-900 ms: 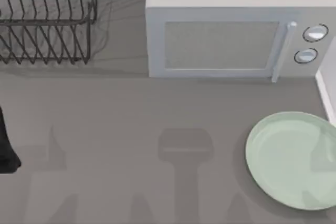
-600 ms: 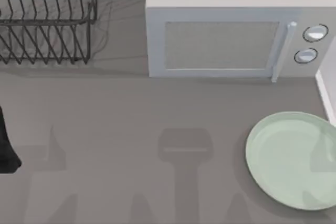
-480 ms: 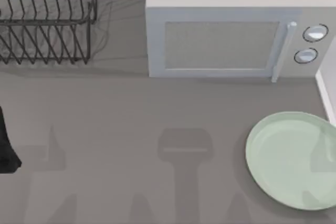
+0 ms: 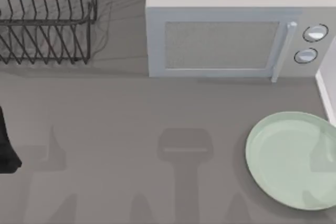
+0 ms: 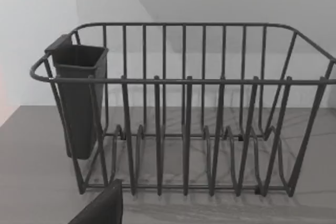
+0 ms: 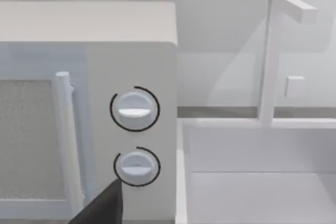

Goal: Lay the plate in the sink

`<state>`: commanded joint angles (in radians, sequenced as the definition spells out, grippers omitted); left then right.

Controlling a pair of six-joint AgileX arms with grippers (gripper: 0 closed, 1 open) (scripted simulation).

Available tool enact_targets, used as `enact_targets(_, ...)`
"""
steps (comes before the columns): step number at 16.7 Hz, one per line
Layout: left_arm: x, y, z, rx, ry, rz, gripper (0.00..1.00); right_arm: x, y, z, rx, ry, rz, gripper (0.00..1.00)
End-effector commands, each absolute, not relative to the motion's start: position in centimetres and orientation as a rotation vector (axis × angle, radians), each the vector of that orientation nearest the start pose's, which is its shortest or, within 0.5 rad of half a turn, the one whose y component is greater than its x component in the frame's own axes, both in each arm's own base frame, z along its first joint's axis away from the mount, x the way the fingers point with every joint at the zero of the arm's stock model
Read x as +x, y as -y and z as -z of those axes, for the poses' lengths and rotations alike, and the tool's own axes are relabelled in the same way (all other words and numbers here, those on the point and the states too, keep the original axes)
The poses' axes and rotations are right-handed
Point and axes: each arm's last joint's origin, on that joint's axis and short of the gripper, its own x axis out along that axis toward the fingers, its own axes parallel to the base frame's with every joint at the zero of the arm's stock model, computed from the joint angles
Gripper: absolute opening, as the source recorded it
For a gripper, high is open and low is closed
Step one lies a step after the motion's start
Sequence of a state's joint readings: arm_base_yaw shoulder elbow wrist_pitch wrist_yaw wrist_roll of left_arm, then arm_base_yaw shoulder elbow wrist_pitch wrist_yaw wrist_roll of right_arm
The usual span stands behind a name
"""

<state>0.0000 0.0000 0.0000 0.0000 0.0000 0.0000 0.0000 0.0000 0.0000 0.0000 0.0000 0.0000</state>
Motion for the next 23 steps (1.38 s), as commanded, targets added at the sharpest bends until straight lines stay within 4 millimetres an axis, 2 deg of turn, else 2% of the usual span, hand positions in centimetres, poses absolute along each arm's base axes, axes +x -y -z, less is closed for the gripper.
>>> enact_targets(10,10.6,0.1,-16.0,0.000,0.000,0.000,1.00,10.6,0.1,-16.2,0.005,-0.009,-0.005,1.00)
enact_targets(12,10.6,0.1,-16.0,0.000,0.000,0.000,1.00,10.6,-0.2,-17.1,0.027,-0.053,-0.026,1.00)
enact_targets(15,10.6,0.1,-16.0,0.000,0.000,0.000,1.00,11.1,-0.9,-19.4,0.080,-0.188,-0.079,1.00)
enact_targets(19,10.6,0.1,-16.0,0.000,0.000,0.000,1.00,13.8,-2.8,-22.9,0.150,-0.494,-0.146,1.00)
enact_targets(23,10.6,0.1,-16.0,0.000,0.000,0.000,1.00,18.8,-6.4,-24.7,0.172,-0.875,-0.164,1.00)
